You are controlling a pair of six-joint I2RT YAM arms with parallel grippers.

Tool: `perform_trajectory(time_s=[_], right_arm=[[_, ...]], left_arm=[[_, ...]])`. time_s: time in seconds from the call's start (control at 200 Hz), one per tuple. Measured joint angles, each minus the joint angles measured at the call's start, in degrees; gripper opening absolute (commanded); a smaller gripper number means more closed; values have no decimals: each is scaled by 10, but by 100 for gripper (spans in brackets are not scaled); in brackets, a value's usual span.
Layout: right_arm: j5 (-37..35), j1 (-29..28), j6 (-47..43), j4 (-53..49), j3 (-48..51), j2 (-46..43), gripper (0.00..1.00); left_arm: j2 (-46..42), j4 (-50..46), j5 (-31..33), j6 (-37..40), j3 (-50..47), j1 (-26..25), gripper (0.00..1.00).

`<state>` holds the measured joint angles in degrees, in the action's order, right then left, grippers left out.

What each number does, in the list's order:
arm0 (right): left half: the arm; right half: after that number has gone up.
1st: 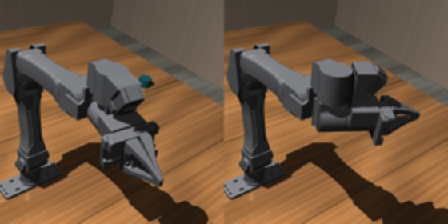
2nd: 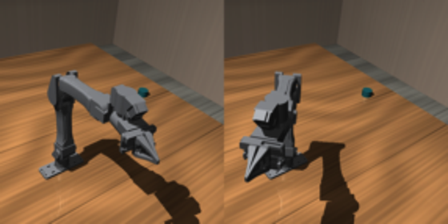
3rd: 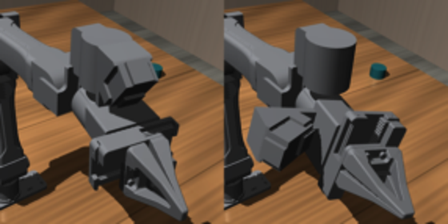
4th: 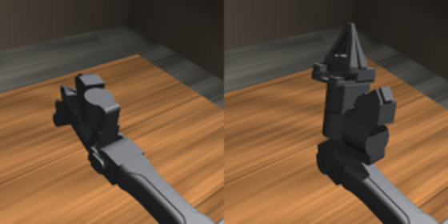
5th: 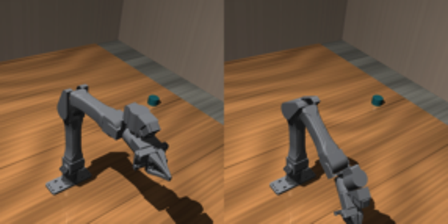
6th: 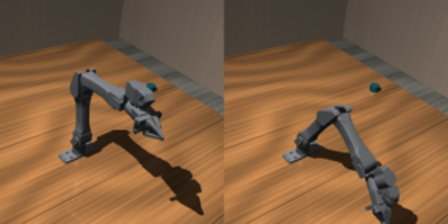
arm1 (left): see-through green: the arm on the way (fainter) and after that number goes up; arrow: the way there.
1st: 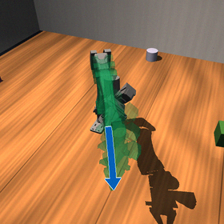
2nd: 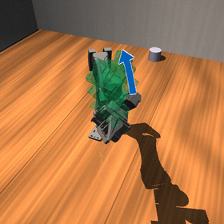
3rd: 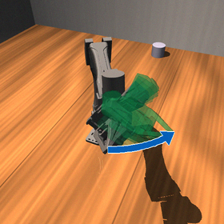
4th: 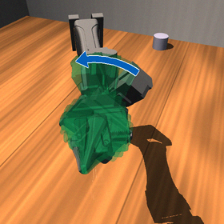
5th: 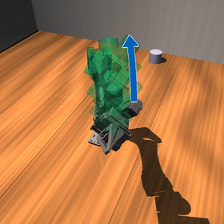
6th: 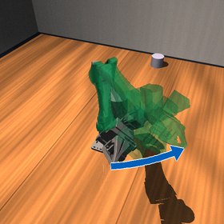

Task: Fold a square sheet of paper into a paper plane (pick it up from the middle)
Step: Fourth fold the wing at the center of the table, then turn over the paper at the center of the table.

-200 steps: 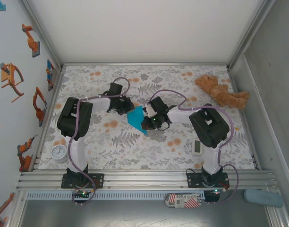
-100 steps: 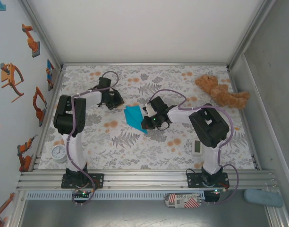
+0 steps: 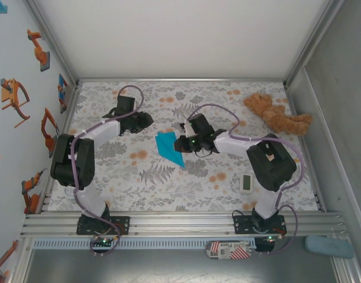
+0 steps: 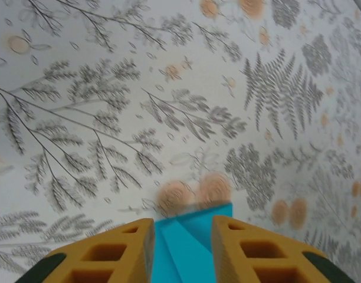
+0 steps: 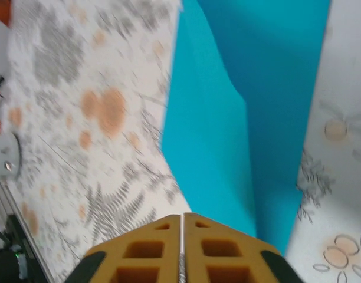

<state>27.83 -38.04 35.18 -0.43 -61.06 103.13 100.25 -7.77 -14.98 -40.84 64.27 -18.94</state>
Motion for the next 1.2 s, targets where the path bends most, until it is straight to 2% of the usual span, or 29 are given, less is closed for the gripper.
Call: perform_trajectory(time_s=[0.145, 0.3, 0.451, 0.666, 0.871, 1.047, 1.197], right_arm=[[-27, 9, 12, 28, 3, -20, 33], [-34, 23, 8, 39, 12, -3, 34], [-19, 23, -10, 36, -6, 50, 33], [12, 23, -33, 32, -44, 96, 23], [28, 23, -52, 31, -67, 108, 0], [41, 30, -50, 53, -64, 99, 0], [59, 54, -20, 94, -45, 38, 0]], left_arm=[[-42, 24, -1, -30, -52, -13, 53], [-77, 44, 6, -65, -104, -17, 64], [-106, 59, 24, -85, -143, -17, 69], [-124, 67, 37, -95, -150, -17, 75], [-134, 69, 36, -96, -150, -17, 83], [-172, 75, 33, -96, -162, -17, 92], [-226, 90, 3, -102, -170, -19, 92]])
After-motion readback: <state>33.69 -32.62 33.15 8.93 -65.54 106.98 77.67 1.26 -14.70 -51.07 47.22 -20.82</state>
